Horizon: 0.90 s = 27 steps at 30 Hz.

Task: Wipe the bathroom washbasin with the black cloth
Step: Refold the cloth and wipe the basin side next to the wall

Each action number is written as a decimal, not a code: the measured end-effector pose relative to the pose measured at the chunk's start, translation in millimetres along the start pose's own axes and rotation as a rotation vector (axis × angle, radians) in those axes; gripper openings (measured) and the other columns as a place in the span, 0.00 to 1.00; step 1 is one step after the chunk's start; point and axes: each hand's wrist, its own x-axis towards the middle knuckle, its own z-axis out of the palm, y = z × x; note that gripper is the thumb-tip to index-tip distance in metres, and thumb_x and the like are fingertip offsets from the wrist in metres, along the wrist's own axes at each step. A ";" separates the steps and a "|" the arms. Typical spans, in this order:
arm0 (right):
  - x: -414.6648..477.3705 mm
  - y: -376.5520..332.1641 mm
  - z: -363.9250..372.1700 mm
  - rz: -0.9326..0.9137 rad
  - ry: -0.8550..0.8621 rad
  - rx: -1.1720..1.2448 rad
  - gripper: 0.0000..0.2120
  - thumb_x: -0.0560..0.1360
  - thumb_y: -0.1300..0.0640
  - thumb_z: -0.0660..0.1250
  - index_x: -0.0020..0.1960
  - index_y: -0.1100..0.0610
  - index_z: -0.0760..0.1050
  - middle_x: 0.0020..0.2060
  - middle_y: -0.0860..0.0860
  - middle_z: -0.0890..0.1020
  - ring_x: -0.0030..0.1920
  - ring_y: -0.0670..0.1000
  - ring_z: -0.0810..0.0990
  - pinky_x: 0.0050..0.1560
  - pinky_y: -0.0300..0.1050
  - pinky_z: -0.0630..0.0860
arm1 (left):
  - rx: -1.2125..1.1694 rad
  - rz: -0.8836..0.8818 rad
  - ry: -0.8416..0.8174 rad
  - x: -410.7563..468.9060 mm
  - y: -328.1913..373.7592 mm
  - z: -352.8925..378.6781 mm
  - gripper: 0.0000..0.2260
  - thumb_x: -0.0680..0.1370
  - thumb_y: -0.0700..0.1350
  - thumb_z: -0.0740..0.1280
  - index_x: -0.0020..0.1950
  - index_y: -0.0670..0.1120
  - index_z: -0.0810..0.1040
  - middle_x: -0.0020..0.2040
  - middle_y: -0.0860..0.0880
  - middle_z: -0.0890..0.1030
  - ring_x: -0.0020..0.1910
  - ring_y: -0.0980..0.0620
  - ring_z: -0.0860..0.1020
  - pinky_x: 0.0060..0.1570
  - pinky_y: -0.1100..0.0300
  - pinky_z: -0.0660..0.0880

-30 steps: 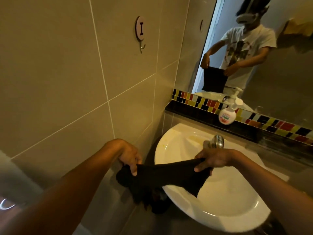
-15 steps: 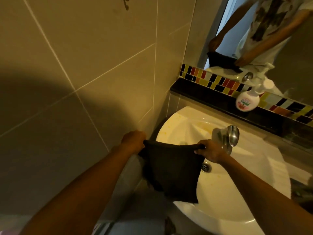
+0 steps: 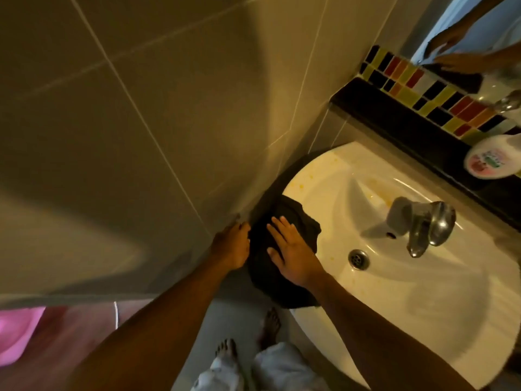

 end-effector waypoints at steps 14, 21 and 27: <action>123.1 72.8 -28.7 0.144 0.131 -0.090 0.30 0.80 0.44 0.46 0.77 0.58 0.52 0.77 0.54 0.55 0.78 0.53 0.47 0.77 0.50 0.44 | -0.318 -0.109 0.078 29.1 29.2 33.8 0.20 0.81 0.53 0.55 0.71 0.46 0.65 0.69 0.42 0.71 0.65 0.40 0.71 0.63 0.45 0.69; 163.4 164.2 -87.0 0.332 0.192 -0.198 0.29 0.81 0.43 0.44 0.77 0.57 0.50 0.77 0.55 0.54 0.78 0.53 0.47 0.76 0.48 0.41 | -0.421 -0.048 0.201 78.2 91.3 19.3 0.28 0.81 0.57 0.53 0.78 0.50 0.50 0.77 0.44 0.59 0.73 0.46 0.63 0.69 0.53 0.63; 133.5 221.3 -106.7 0.522 0.265 -0.227 0.29 0.81 0.44 0.40 0.78 0.56 0.45 0.78 0.54 0.48 0.78 0.52 0.45 0.77 0.50 0.44 | -0.525 -0.171 0.106 110.2 112.3 18.7 0.29 0.80 0.61 0.49 0.78 0.53 0.46 0.76 0.42 0.60 0.72 0.41 0.64 0.68 0.44 0.65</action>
